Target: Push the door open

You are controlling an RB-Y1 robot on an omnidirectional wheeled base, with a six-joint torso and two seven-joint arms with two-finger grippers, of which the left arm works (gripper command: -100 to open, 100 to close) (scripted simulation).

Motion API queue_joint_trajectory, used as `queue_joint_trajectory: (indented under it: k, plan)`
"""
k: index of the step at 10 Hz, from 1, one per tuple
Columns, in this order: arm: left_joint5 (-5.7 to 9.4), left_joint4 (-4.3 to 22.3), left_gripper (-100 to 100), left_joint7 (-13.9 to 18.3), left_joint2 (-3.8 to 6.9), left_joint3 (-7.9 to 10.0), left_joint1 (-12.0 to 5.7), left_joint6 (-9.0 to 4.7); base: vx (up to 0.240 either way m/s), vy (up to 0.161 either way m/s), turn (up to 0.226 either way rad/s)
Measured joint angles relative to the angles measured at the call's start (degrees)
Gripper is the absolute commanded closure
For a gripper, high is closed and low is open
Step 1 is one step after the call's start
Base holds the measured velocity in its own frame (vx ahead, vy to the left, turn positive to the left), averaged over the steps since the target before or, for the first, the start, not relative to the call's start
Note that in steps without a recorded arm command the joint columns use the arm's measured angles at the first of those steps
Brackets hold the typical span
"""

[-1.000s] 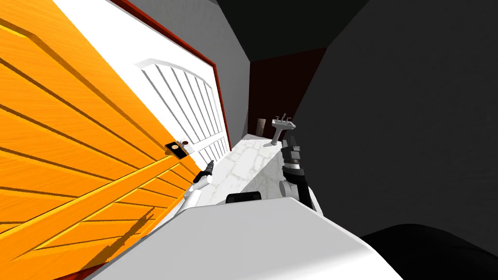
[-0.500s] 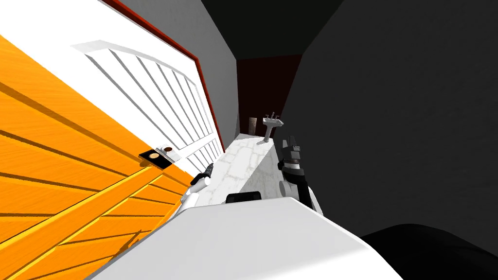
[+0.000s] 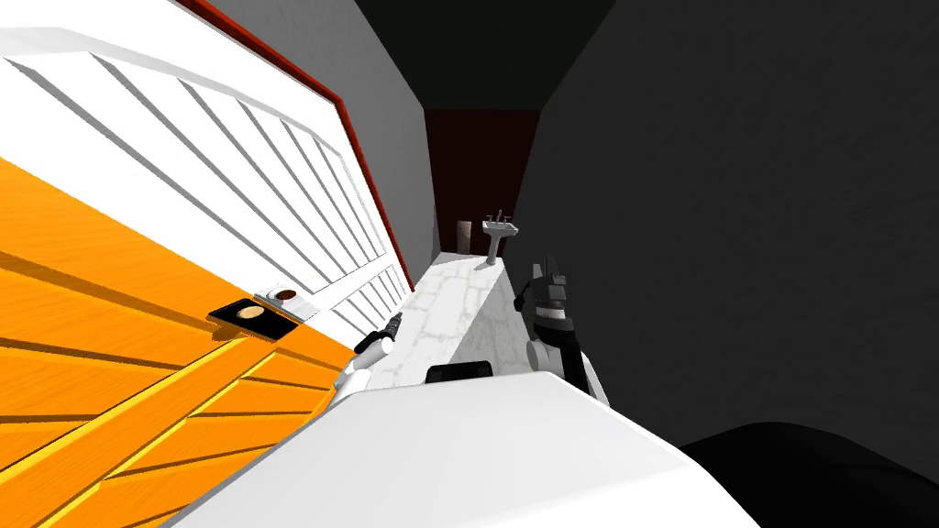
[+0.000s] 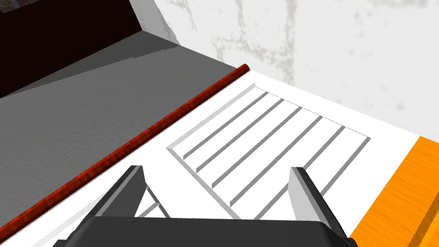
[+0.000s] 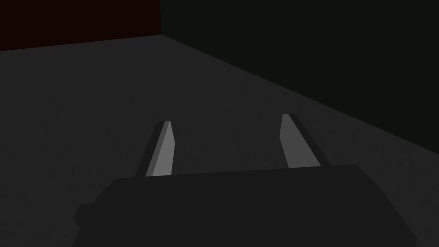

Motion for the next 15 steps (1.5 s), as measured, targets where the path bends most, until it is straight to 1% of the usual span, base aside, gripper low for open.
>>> queue_joint_trajectory:
  k: [1, 4, 5, 6, 7, 8, 9, 10, 11, 12, 13, 14, 15]
  plan:
    - [0.79, 0.1, -100, -0.9, 0.26, -0.35, 0.48, 0.49, -0.026, 0.087, -0.303]
    - [3.34, -0.2, -100, -4.1, 1.28, -0.97, 1.84, 3.19, -0.049, 0.086, -0.298]
    - [3.61, -0.9, -100, -5.1, 1.16, -0.76, 2.47, 4.40, -0.040, 0.103, -0.367]
    - [4.75, -0.8, -100, -6.3, 1.59, -1.11, 3.01, 5.35, -0.049, 0.092, -0.263]
    - [5.49, -0.8, -100, -7.3, 1.78, -1.33, 3.41, 6.00, -0.062, 0.070, -0.275]
    - [5.54, -1.5, -100, -8.3, 1.56, -1.04, 4.01, 7.18, -0.062, 0.063, -0.404]
    - [6.45, -1.8, -100, -9.5, 1.81, -1.24, 4.71, 8.26, -0.058, 0.066, -0.220]
    - [7.29, -1.6, -100, -10.5, 2.17, -1.45, 4.84, 9.02, -0.061, 0.072, -0.272]
    - [8.49, -1.0, -100, -11.8, 2.60, -1.85, 5.09, 9.56, -0.058, 0.077, -0.260]
    - [9.14, -1.1, -100, -12.8, 2.77, -1.96, 5.50, 10.29, -0.063, 0.086, -0.309]
    - [9.52, -2.0, -100, -13.7, 2.81, -1.89, 6.34, 11.59, -0.071, 0.088, -0.231]
    - [10.27, -1.7, -100, -14.7, 3.08, -2.04, 6.41, 12.43, -0.070, 0.085, -0.342]
    - [11.30, -1.5, -100, -16.0, 3.27, -2.33, 6.91, 13.02, -0.056, 0.074, -0.216]
